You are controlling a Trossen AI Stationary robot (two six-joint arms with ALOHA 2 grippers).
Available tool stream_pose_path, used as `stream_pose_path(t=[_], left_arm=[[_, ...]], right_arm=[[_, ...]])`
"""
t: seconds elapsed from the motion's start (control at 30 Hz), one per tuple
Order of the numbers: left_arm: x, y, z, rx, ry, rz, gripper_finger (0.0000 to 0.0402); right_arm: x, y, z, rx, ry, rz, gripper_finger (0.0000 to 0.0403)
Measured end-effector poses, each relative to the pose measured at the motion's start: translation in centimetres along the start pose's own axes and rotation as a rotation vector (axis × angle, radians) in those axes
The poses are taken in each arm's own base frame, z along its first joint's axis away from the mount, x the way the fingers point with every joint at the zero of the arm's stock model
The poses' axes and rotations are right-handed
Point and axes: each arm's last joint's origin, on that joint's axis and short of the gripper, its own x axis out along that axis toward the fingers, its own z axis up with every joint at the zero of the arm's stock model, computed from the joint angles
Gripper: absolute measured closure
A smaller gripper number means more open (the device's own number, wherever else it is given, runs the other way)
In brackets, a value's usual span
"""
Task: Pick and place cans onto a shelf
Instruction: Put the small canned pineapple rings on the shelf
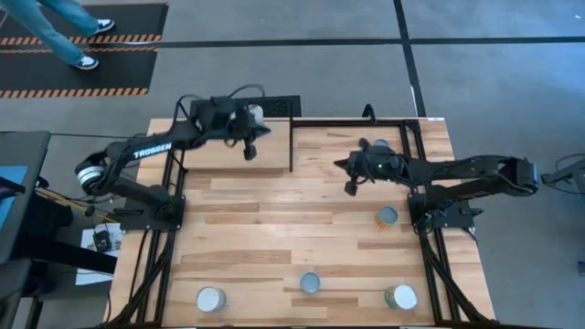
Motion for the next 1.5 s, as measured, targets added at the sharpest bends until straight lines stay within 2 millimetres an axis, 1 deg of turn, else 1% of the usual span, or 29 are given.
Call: stream_pose_path(t=[0.13, 0.23, 0.33, 0.5, 0.63, 0.77, 0.93, 1.03, 1.2, 1.37, 1.43, 1.5], left_arm=[[-0.8, -2.9, -0.8, -0.015, -0.144, -0.038, 0.0401], [-1.3, -4.9, -1.6, -0.033, -0.227, -0.077, 0.0401], [-1.8, -6.5, -2.3, -0.034, -0.296, -0.116, 0.0401], [-2.0, -8.2, -3.4, -0.049, -0.319, -0.16, 0.0401], [-1.9, -8.9, -4.0, -0.052, -0.3, -0.157, 0.0401], [-1.9, -9.1, -4.5, -0.051, -0.292, -0.163, 0.0401], [-1.9, -9.2, -5.1, -0.051, -0.285, -0.163, 0.0401], [-1.9, -9.3, -5.2, -0.049, -0.286, -0.162, 0.0401], [-1.9, -9.3, -5.3, -0.05, -0.282, -0.163, 0.0401], [-1.9, -9.3, -5.3, -0.044, -0.282, -0.162, 0.0401], [-1.9, -9.3, -5.3, -0.044, -0.282, -0.162, 0.0401], [-1.9, -9.3, -5.3, -0.044, -0.282, -0.162, 0.0401]], right_arm=[[-0.7, -1.3, -1.5, 0.091, 0.167, -0.145, 0.0362], [-0.9, -2.5, -2.8, 0.145, 0.287, -0.253, 0.0331], [-1.0, -3.9, -3.8, 0.224, 0.364, -0.349, 0.0295], [-1.4, -6.3, -4.7, 0.36, 0.413, -0.473, 0.0232], [-1.8, -7.8, -5.2, 0.413, 0.428, -0.544, 0.0199], [-2.0, -8.7, -5.5, 0.43, 0.436, -0.573, 0.0193], [-2.1, -9.1, -5.7, 0.455, 0.439, -0.552, 0.0206], [-1.7, -9.2, -6.1, 0.459, 0.468, -0.554, 0.0214], [-0.4, -9.5, -7.2, 0.475, 0.568, -0.557, 0.0211], [1.5, -10.1, -7.2, 0.466, 0.629, -0.552, 0.0189], [2.1, -10.5, -7.2, 0.469, 0.651, -0.554, 0.0188], [2.7, -10.8, -7.3, 0.467, 0.677, -0.557, 0.0197]])
